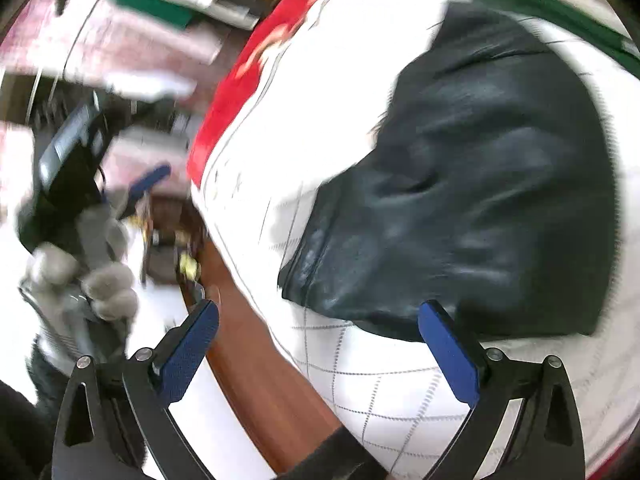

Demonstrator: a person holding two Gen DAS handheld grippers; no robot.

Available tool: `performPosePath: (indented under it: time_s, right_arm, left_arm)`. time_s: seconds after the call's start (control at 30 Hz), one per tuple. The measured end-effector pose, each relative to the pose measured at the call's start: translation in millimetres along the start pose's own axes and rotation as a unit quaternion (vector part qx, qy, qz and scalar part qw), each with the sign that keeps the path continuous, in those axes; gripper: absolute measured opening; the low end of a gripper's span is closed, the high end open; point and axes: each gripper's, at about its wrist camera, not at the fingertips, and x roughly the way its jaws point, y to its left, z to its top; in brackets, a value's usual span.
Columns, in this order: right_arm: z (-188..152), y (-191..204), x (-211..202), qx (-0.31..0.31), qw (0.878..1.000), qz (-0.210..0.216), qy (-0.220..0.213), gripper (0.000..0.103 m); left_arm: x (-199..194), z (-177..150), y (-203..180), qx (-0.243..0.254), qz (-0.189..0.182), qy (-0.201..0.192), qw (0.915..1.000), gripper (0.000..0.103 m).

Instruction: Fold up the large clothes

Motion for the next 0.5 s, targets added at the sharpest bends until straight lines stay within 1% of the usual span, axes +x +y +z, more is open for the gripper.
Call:
performPosePath:
  time_s: [0.03,0.07,0.1,0.13,0.17,0.2,0.23,0.27,0.3,0.33,0.37,0.4,0.43,0.5]
  right_arm:
    - [4,-11,-15,0.013,1.0,-0.011,-0.021,0.093]
    - [10,-23,-31,0.033,0.998,-0.037,-0.045,0.088]
    - [18,-38,-42,0.047,0.995,-0.062,-0.06,0.07]
    - [30,-57,-49,0.061,0.991,-0.095,-0.073,0.048]
    - [38,-68,-49,0.073,0.988,-0.114,-0.074,0.04]
    - [53,-89,-46,0.095,0.985,-0.126,-0.07,0.03]
    - [68,-108,-36,0.112,0.985,-0.12,-0.06,0.024]
    - [83,-117,-33,0.115,0.985,-0.115,-0.051,0.021]
    - [94,-123,-13,0.111,0.986,-0.121,-0.027,0.019]
    - [100,-122,2,0.096,0.986,-0.138,-0.009,0.019]
    - [102,-114,20,0.085,0.985,-0.151,0.01,0.02]
    - [103,-112,35,0.079,0.985,-0.152,0.026,0.02]
    - [110,-117,44,0.079,0.985,-0.151,0.035,0.02]
    - [111,-126,54,0.085,0.985,-0.142,0.047,0.02]
  left_arm:
    - [5,0,-6,0.008,0.0,0.003,1.0,0.103]
    - [10,-1,-13,0.017,0.0,0.004,0.9998,0.103]
    - [18,-4,-22,0.03,0.004,0.012,0.9995,0.103]
    - [26,-8,-31,0.041,0.003,0.02,0.999,0.103]
    - [31,-10,-35,0.047,0.002,0.022,0.9987,0.103]
    - [41,-15,-45,0.056,0.003,0.031,0.9979,0.103]
    - [48,-19,-52,0.063,0.0,0.038,0.9973,0.103]
    - [52,-21,-57,0.067,-0.002,0.042,0.9969,0.103]
    - [58,-24,-64,0.073,-0.003,0.049,0.9962,0.103]
    - [63,-26,-68,0.077,-0.005,0.054,0.9956,0.103]
    - [67,-28,-72,0.081,-0.007,0.059,0.9949,0.103]
    - [71,-30,-77,0.086,-0.008,0.066,0.9941,0.103]
    - [76,-33,-81,0.093,-0.007,0.07,0.9932,0.103]
    - [85,-36,-88,0.103,0.002,0.077,0.9917,0.103]
